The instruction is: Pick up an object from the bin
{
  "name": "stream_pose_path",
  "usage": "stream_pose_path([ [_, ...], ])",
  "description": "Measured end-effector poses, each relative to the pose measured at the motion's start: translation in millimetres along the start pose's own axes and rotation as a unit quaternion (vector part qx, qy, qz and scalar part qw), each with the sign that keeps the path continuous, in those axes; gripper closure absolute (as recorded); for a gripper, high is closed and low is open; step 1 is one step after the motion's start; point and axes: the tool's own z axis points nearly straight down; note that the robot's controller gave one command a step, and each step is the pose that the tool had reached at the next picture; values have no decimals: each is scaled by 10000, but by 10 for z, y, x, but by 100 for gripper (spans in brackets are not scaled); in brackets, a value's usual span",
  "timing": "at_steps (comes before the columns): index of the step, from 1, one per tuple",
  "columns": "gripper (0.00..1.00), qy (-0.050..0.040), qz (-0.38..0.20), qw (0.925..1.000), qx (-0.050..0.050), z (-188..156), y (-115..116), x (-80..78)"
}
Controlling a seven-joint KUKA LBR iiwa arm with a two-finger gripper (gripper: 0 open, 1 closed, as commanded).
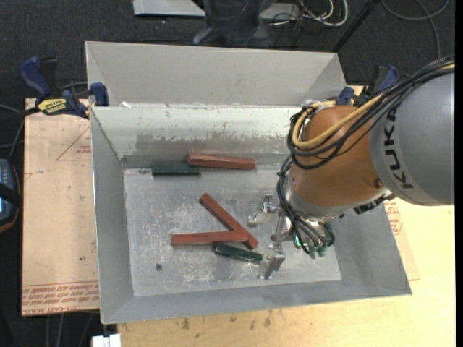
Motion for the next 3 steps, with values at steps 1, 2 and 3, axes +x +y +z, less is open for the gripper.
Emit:
stream_pose_path([
  [1, 0, -40, 8, 10000, -2, -37, -2, -18],
  [2, 100, -114, 476, 9988, -25, 954, -35, -414],
  [3, 100, -115, 480, 9988, -26, 954, -35, -414],
])
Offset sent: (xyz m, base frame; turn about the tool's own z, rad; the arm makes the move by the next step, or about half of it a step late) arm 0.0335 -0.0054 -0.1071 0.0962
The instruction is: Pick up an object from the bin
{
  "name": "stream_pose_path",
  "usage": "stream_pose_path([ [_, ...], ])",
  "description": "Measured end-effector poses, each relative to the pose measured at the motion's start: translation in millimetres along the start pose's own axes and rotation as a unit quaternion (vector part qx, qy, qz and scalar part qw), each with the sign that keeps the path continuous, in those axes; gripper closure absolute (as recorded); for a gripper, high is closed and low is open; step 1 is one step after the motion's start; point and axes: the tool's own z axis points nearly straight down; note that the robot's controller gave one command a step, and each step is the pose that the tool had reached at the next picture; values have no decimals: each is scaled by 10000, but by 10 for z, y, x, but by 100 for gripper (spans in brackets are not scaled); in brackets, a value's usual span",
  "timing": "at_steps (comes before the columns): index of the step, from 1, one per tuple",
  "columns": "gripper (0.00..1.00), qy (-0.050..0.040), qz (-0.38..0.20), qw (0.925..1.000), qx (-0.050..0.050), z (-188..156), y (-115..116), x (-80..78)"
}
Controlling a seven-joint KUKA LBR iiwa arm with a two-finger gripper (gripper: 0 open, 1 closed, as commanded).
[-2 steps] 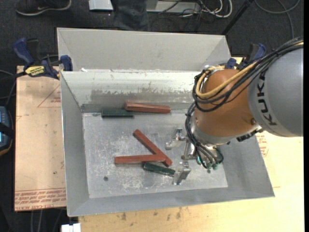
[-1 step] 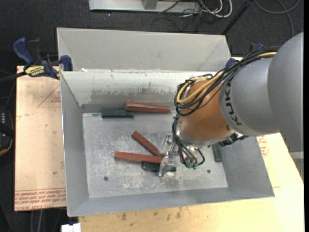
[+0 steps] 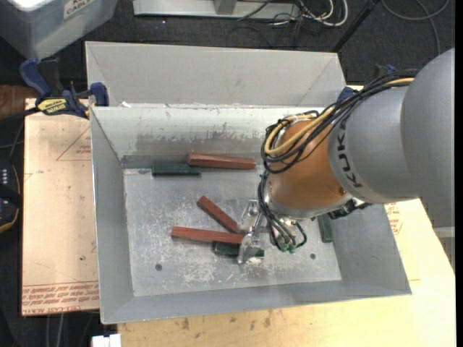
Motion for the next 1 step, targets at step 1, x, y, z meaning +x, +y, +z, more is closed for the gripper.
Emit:
stream_pose_path([
  [1, 100, 8, -68, 10000, 19, -1852, -71, -393],
])
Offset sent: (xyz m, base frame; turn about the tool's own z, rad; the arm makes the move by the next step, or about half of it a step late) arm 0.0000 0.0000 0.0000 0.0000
